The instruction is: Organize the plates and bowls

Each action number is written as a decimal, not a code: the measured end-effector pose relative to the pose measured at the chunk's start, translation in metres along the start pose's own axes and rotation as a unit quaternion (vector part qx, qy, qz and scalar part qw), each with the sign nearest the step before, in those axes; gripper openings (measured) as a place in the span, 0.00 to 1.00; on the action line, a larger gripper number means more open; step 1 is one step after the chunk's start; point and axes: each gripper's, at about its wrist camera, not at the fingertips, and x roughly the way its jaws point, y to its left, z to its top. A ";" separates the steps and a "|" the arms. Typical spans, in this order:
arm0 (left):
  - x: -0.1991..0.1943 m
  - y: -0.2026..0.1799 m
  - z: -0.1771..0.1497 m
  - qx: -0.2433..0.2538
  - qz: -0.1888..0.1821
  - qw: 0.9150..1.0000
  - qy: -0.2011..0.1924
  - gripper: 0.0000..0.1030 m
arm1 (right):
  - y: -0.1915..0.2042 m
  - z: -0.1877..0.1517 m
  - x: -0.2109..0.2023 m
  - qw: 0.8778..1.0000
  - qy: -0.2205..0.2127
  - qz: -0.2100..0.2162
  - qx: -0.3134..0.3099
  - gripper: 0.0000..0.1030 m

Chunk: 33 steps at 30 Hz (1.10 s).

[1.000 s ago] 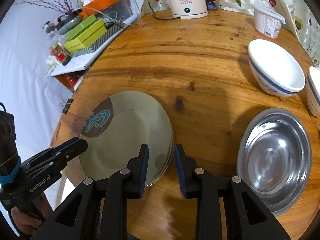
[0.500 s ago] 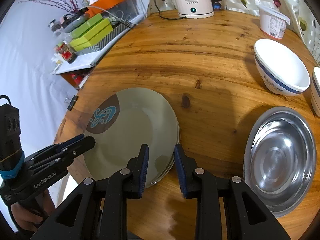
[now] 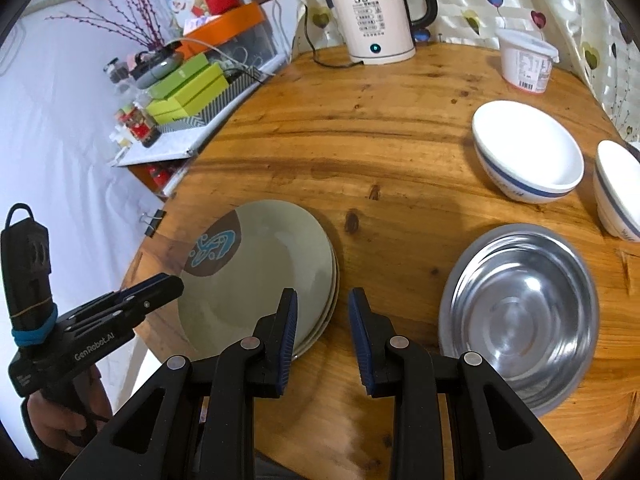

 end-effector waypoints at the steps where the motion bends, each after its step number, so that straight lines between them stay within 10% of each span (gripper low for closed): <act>1: -0.002 -0.001 0.000 0.001 -0.001 1.000 -0.002 0.27 | -0.001 -0.001 -0.003 1.000 -0.002 0.002 -0.001 0.26; 33: 0.012 -0.076 0.007 0.077 -0.038 0.996 0.010 0.27 | -0.090 -0.021 -0.048 0.997 -0.041 -0.035 0.064 0.33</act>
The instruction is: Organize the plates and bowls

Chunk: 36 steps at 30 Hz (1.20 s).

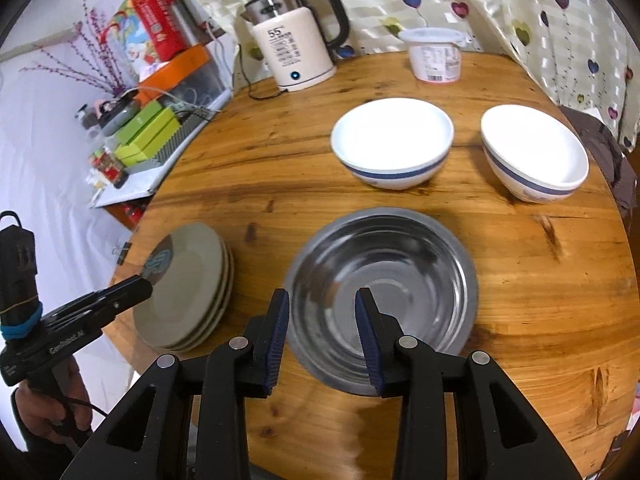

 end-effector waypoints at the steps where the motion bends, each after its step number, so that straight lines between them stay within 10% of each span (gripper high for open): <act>1: 0.001 -0.002 0.001 0.002 -0.001 1.000 0.001 0.27 | -0.002 0.000 0.000 1.000 0.001 -0.001 0.001 0.33; 36: 0.049 -0.080 0.030 0.079 -0.052 0.995 0.037 0.27 | -0.060 0.004 -0.018 0.998 -0.017 -0.036 0.049 0.33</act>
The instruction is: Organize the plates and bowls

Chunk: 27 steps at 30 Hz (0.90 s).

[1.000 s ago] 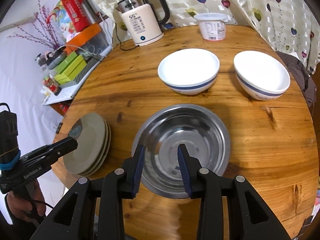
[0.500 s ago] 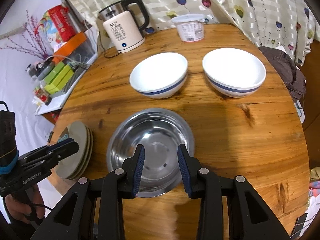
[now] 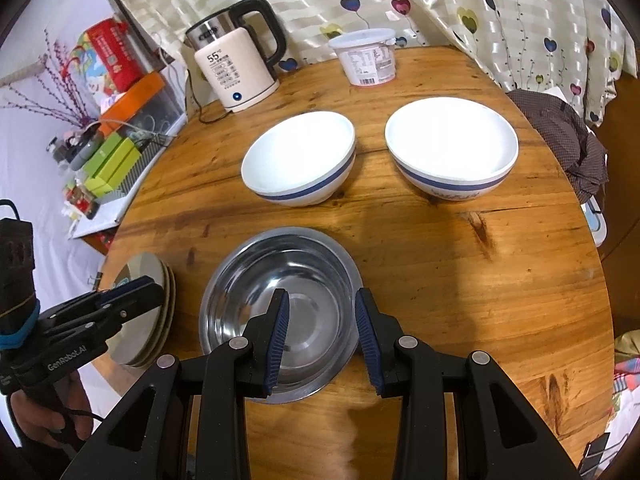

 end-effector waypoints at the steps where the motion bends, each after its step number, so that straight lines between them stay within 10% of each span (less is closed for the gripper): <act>1: 0.001 0.000 0.001 0.000 -0.001 1.000 0.001 0.27 | -0.001 0.001 0.000 1.000 0.000 0.000 0.000 0.33; 27: 0.028 -0.004 0.043 -0.011 -0.019 1.000 0.009 0.27 | 0.000 0.038 0.023 1.000 0.003 0.006 -0.003 0.33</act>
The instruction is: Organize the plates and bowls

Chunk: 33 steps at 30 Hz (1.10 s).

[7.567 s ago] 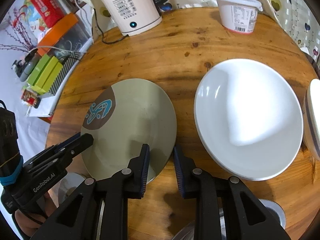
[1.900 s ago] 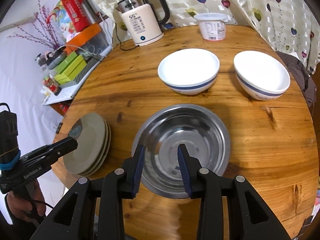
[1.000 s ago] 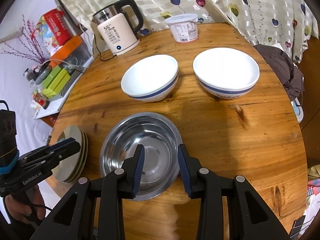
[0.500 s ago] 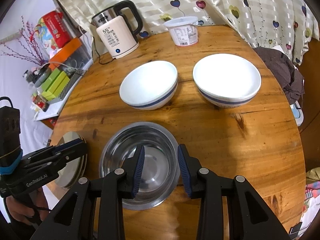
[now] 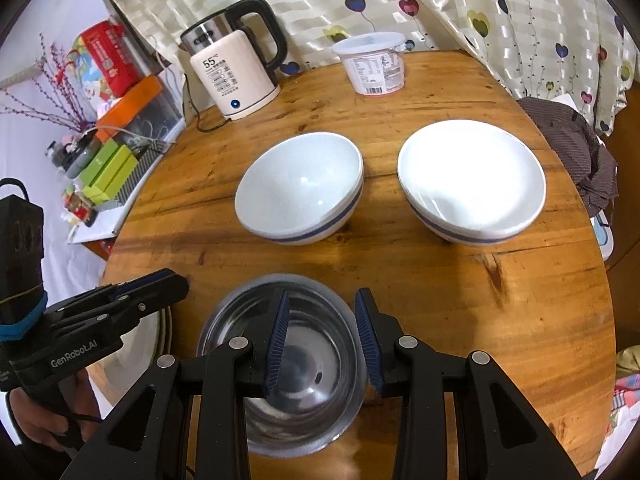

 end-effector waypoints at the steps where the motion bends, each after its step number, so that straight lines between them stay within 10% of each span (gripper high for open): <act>1: 0.001 0.000 0.002 0.000 0.000 1.000 0.000 0.27 | 0.000 0.002 0.002 1.000 0.000 0.001 0.001 0.33; 33: 0.040 -0.001 0.053 -0.024 -0.011 1.000 -0.011 0.34 | -0.021 0.051 0.032 0.999 -0.010 0.007 0.042 0.33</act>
